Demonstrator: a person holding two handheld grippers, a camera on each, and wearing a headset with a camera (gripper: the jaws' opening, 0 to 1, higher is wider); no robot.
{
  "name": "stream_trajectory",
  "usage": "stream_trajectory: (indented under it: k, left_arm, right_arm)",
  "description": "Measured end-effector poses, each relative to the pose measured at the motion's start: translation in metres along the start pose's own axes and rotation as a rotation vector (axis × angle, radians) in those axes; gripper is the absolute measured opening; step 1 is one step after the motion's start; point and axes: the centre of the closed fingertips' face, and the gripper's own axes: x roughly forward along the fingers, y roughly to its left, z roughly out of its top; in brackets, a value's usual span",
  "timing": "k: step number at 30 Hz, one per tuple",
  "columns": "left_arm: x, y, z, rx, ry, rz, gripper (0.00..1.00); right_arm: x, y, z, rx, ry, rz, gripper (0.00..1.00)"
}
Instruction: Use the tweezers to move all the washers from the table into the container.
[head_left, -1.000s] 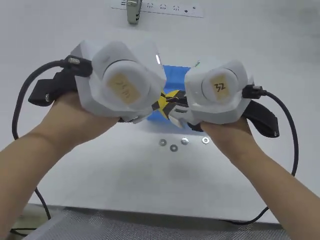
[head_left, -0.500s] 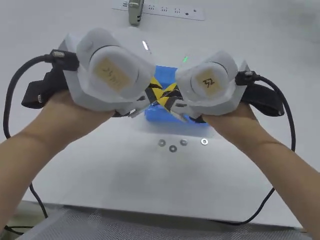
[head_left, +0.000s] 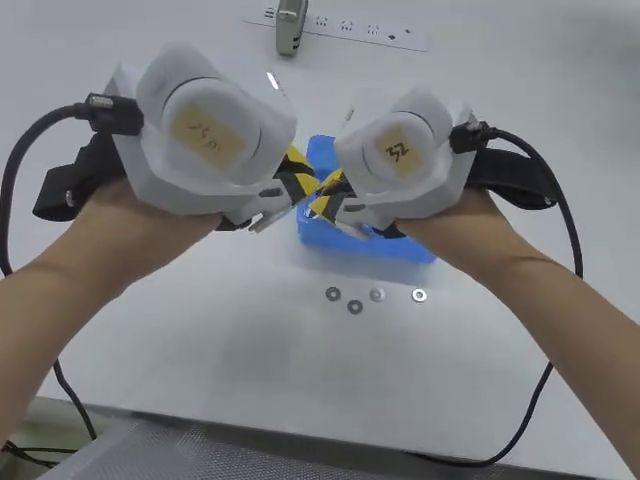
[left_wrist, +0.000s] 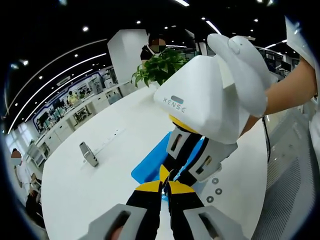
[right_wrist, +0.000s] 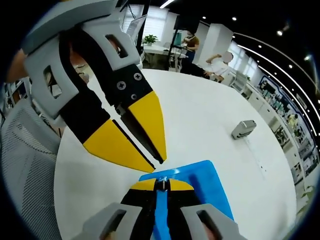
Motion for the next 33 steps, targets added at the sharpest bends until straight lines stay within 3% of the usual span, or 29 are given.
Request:
stream_trajectory:
  k: [7,13,15,18,27,29,32,33]
  left_arm:
    - [0.000,0.006,0.008,0.000,-0.031,-0.006,0.06]
    - [0.004,0.002,0.012,0.037,-0.052,-0.056,0.06]
    - [0.006,-0.001,0.013,0.053,-0.053,-0.091,0.07]
    - [0.008,-0.009,0.011,0.113,-0.043,-0.158,0.01]
    - [0.011,-0.009,0.010,0.093,-0.052,-0.168,0.00]
    - [0.011,-0.010,0.010,0.116,-0.051,-0.163,0.00]
    - [0.012,-0.008,0.010,0.223,-0.046,-0.148,0.00]
    - [0.013,-0.009,0.008,0.217,-0.037,-0.153,0.01]
  right_arm:
    - [0.004,-0.003,0.005,0.055,-0.051,-0.001,0.03]
    - [0.002,-0.001,0.003,0.022,-0.055,0.000,0.03]
    - [0.000,0.001,0.002,0.010,-0.058,0.001,0.03]
    - [0.000,-0.001,0.001,0.009,-0.061,0.002,0.03]
    - [-0.002,0.000,-0.002,-0.008,-0.055,0.002,0.03]
    - [-0.003,0.001,-0.002,-0.028,-0.050,0.002,0.03]
    - [-0.003,0.003,0.000,-0.076,-0.039,0.014,0.03]
    - [-0.003,0.005,0.001,-0.081,-0.042,0.025,0.03]
